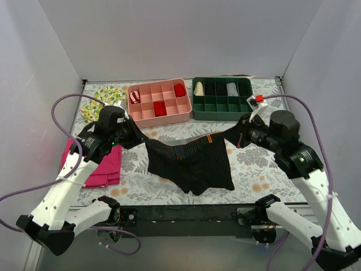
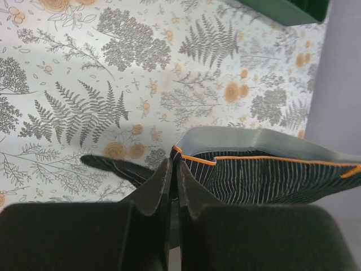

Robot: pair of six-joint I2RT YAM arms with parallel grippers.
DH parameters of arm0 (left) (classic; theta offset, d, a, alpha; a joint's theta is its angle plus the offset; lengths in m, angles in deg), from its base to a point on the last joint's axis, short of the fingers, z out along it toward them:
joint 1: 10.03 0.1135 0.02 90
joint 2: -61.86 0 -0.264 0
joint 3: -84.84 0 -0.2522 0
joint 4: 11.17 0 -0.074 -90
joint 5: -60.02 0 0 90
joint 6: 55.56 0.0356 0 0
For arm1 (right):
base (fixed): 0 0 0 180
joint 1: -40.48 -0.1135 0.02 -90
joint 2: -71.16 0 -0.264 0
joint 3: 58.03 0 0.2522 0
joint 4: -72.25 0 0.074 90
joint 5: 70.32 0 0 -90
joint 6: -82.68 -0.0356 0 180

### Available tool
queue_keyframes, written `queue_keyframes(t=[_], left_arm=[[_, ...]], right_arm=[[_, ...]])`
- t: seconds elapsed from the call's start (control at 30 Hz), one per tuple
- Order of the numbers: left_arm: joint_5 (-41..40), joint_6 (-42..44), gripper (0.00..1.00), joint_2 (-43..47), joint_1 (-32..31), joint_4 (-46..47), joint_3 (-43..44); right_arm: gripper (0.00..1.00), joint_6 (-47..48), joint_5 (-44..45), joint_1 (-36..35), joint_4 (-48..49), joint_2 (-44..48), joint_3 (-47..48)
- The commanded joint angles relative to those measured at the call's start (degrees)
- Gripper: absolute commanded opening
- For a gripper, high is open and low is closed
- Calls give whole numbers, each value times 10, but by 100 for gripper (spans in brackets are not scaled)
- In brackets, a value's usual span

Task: Roll the underwear
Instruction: Flatten out the underwear at the center of the board.

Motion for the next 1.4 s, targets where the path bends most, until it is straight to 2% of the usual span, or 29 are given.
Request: queue_keyframes(t=[0.0,0.07,0.13,0.2,0.23,0.37,0.53,0.77,0.9,0.93,1.03,1.07,1.1,1.17,1.2,1.33,1.37], left_arm=[[4,14,0,-80,0,37,-42],[-3,28,0,-122,3,105,-68],[-7,47,0,-192,12,177,-79],[-9,56,0,-238,20,213,-82],[-7,61,0,-286,29,243,-79],[4,74,0,-372,45,300,-66],[-17,91,0,-424,51,337,-43],[-60,104,0,-428,64,377,-49],[-92,104,1,-451,65,357,-41],[-99,103,14,-455,65,343,-41],[-131,105,15,-425,66,329,-58],[-135,106,33,-408,66,334,-67],[-136,107,49,-394,66,338,-85],[-131,106,76,-357,66,343,-94],[-122,105,78,-347,66,338,-97],[-70,91,82,-294,66,335,-108],[-52,86,82,-286,66,336,-113]], right_arm=[[1,24,106,6,-14,-125,-42],[1,34,127,26,40,-197,-69],[1,50,106,53,80,-248,-82],[1,52,78,90,150,-320,-97],[1,60,45,99,160,-344,-93],[1,76,21,118,205,-436,-71],[1,86,9,125,238,-467,-61],[1,77,26,125,297,-498,-64],[4,72,60,127,238,-561,-11],[7,71,62,127,230,-568,-6],[15,72,65,127,227,-561,-15],[19,72,65,127,232,-537,-24],[37,71,65,127,235,-523,-37],[47,64,64,127,238,-480,-53],[55,61,58,127,237,-466,-67],[57,44,29,115,237,-409,-106],[55,41,20,102,237,-395,-114]])
